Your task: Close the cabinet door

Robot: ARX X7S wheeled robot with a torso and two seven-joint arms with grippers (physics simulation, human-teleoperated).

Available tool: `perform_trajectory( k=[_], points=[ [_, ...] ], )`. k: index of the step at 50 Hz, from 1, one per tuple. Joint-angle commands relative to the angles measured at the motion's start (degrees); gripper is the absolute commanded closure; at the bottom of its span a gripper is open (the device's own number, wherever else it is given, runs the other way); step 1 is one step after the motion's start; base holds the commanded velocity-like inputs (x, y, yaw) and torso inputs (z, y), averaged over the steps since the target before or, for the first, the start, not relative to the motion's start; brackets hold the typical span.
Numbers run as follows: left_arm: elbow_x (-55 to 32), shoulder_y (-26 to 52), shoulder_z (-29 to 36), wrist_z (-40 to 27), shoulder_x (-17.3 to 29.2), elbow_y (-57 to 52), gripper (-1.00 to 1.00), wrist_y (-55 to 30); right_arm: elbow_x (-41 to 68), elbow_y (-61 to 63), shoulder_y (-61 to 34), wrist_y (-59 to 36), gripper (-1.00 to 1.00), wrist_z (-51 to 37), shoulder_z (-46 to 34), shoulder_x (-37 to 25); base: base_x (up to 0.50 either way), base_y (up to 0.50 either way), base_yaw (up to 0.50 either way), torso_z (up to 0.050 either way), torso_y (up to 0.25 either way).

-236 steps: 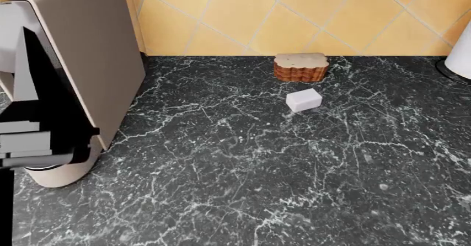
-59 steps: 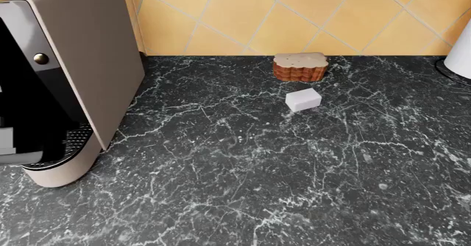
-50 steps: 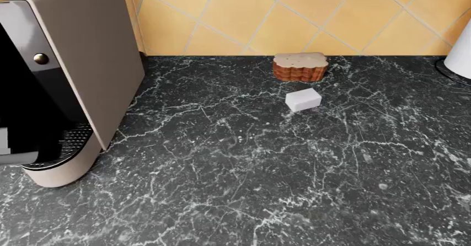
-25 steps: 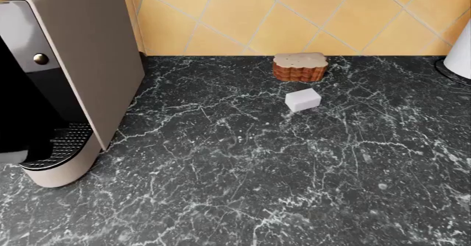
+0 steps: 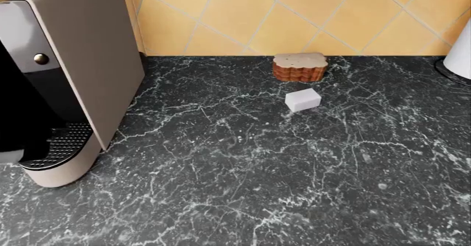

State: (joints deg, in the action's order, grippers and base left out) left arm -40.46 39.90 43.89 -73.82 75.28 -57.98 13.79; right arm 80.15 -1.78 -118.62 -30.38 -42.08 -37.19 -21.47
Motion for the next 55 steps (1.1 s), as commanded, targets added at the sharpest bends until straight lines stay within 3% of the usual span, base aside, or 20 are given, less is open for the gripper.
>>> perform_trajectory(
  k=[1,55],
  points=[
    [0.0,-0.3,0.0,-0.1,0.6,0.1,-1.00,0.7,-2.7,-6.8,2.8,-0.7,-1.00,0.9,-1.4,0.3,0.00,0.00,0.00,0.000,0.000],
    [0.2,-1.0,0.1,-0.4,1.5,0.8,-1.00,2.3,-14.2,-31.2,2.5,-2.4,-1.00,4.8,-10.2,4.3,0.00,0.00,0.00,0.000,0.000]
  ],
)
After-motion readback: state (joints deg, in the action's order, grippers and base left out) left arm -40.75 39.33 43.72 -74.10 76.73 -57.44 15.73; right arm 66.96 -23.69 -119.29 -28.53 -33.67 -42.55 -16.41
